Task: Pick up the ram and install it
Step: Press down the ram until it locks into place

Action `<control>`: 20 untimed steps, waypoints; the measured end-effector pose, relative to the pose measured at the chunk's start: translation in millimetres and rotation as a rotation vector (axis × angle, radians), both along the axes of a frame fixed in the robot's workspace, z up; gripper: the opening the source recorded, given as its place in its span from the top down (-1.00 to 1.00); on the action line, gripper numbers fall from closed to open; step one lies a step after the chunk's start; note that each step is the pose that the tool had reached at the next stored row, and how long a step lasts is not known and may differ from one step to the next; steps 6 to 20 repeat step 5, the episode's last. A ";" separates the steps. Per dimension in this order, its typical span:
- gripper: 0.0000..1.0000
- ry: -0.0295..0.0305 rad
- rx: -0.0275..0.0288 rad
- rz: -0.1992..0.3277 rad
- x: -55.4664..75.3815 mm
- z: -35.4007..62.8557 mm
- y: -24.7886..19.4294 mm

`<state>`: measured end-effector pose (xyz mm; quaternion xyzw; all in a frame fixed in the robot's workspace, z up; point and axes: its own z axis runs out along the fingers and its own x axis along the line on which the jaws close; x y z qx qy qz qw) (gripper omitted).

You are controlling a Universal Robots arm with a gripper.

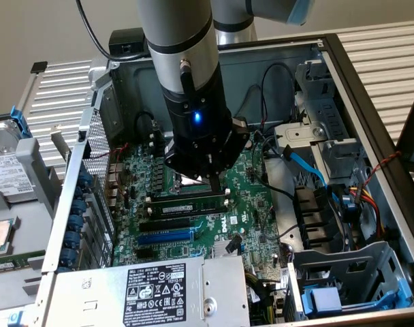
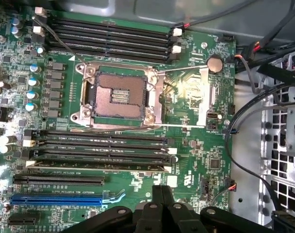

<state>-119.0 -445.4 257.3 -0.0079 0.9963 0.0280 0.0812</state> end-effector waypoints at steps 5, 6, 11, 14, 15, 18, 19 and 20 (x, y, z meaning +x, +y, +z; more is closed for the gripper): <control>0.79 -0.0001 0.0000 0.000 -1.3 0.0 0.1; 0.79 -0.0001 0.0000 0.000 -1.3 0.0 0.1; 0.79 -0.0001 0.0000 0.000 -1.3 0.0 0.1; 0.79 -0.0001 0.0000 0.000 -1.3 0.0 0.1; 0.79 -0.0001 0.0000 0.000 -1.3 0.0 0.1; 0.79 -0.0001 0.0000 0.000 -1.3 0.0 0.1; 0.79 -0.0001 0.0000 0.000 -1.3 0.0 0.1; 0.79 -0.0001 0.0000 0.000 -1.3 0.0 0.1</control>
